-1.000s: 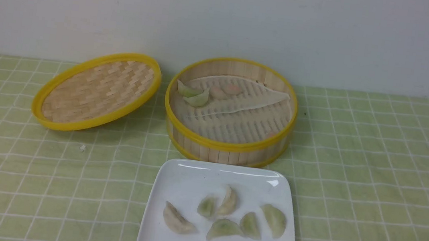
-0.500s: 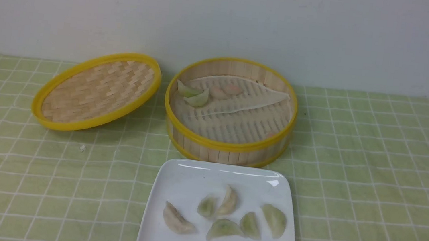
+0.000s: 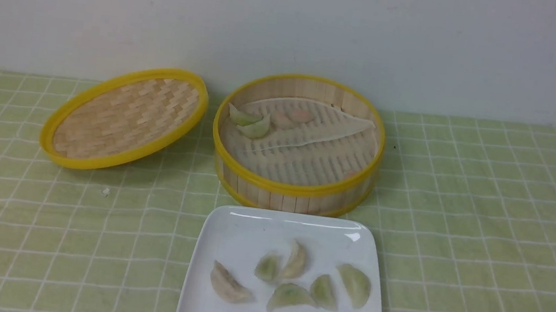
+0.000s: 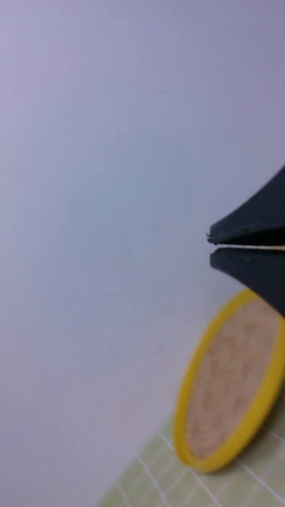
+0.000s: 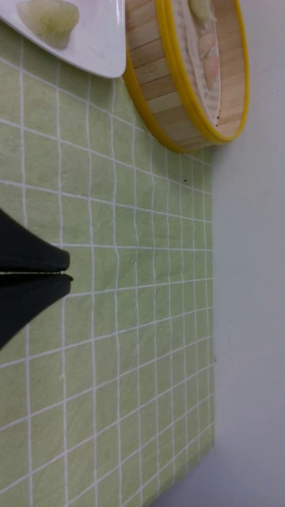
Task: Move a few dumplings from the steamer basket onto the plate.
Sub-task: Use the left arm to grab a dumpling from the steamer
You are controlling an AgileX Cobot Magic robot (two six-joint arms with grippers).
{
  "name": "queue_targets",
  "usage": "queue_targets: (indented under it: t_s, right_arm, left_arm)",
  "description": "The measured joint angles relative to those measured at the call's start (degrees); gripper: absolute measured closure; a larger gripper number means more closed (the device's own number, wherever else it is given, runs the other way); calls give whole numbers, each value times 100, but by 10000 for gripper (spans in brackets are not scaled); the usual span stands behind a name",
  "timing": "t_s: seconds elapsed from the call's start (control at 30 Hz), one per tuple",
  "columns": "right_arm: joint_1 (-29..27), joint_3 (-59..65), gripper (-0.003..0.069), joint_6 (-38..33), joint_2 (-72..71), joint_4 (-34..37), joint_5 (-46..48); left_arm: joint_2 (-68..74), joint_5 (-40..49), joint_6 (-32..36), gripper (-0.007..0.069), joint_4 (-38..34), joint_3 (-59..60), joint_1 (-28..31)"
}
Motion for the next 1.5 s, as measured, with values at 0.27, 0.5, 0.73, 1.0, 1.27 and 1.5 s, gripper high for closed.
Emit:
queue_targets:
  t_s: [0.27, 0.5, 0.73, 1.0, 1.27, 1.5]
  right_arm:
    - [0, 0, 663, 0, 0, 0, 0]
    - [0, 0, 663, 0, 0, 0, 0]
    - [0, 0, 663, 0, 0, 0, 0]
    - [0, 0, 663, 0, 0, 0, 0]
    - [0, 0, 663, 0, 0, 0, 0]
    - [0, 0, 663, 0, 0, 0, 0]
  left_arm:
    - [1353, 2276, -37, 630, 1553, -2697, 0]
    - [4758, 6857, 939, 630, 2569, -5937, 0]
    - [7209, 8190, 1891, 630, 2200, -7727, 0]
    - [8549, 7529, 2481, 631, 2060, -8664, -410]
    - [9778, 6866, 3077, 631, 2035, -9344, -1053]
    - [11528, 7412, 3210, 631, 2040, -11040, -1100]
